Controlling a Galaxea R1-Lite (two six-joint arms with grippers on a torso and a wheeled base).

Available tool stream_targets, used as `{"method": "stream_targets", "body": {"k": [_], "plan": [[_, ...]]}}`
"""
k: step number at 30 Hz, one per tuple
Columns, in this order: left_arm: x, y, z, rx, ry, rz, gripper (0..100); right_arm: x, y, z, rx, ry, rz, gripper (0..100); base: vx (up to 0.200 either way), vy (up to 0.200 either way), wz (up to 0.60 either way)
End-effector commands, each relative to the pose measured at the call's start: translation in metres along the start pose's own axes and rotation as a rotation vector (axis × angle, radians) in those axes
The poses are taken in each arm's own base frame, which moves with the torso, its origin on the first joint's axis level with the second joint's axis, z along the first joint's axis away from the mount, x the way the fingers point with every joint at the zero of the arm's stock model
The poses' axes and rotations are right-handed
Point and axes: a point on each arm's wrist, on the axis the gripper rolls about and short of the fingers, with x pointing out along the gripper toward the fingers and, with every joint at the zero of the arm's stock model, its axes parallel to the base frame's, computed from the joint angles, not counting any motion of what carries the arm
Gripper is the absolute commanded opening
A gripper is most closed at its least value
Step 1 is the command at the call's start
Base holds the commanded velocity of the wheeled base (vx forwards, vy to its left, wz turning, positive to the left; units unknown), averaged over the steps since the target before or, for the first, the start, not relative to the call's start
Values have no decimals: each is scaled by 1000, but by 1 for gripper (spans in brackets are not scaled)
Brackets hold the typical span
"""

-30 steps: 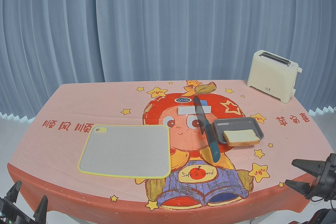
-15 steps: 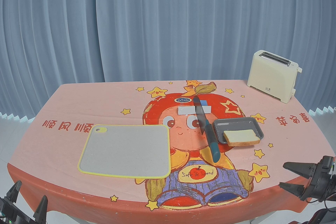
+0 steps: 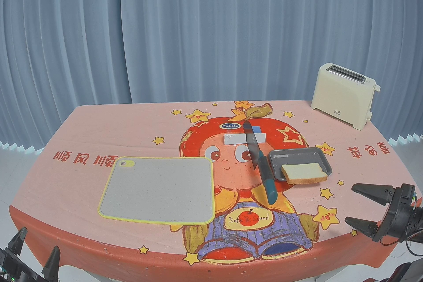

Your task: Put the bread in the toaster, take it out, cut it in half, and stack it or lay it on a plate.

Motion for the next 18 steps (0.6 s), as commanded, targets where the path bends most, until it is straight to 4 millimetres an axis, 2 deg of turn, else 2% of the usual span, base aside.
{"method": "stream_targets", "body": {"k": [1,8,14,18], "plan": [[1,0,-5,0,18,1,100,11,5,5,7,10,-16,100,0,0,0],[1,0,-5,0,20,2,100,25,18,14,12,6,-13,100,0,0,0],[1,0,-5,0,18,1,100,29,24,14,7,83,21,100,0,0,0],[1,0,-5,0,18,1,100,38,21,16,24,127,-6,100,0,0,0]]}}
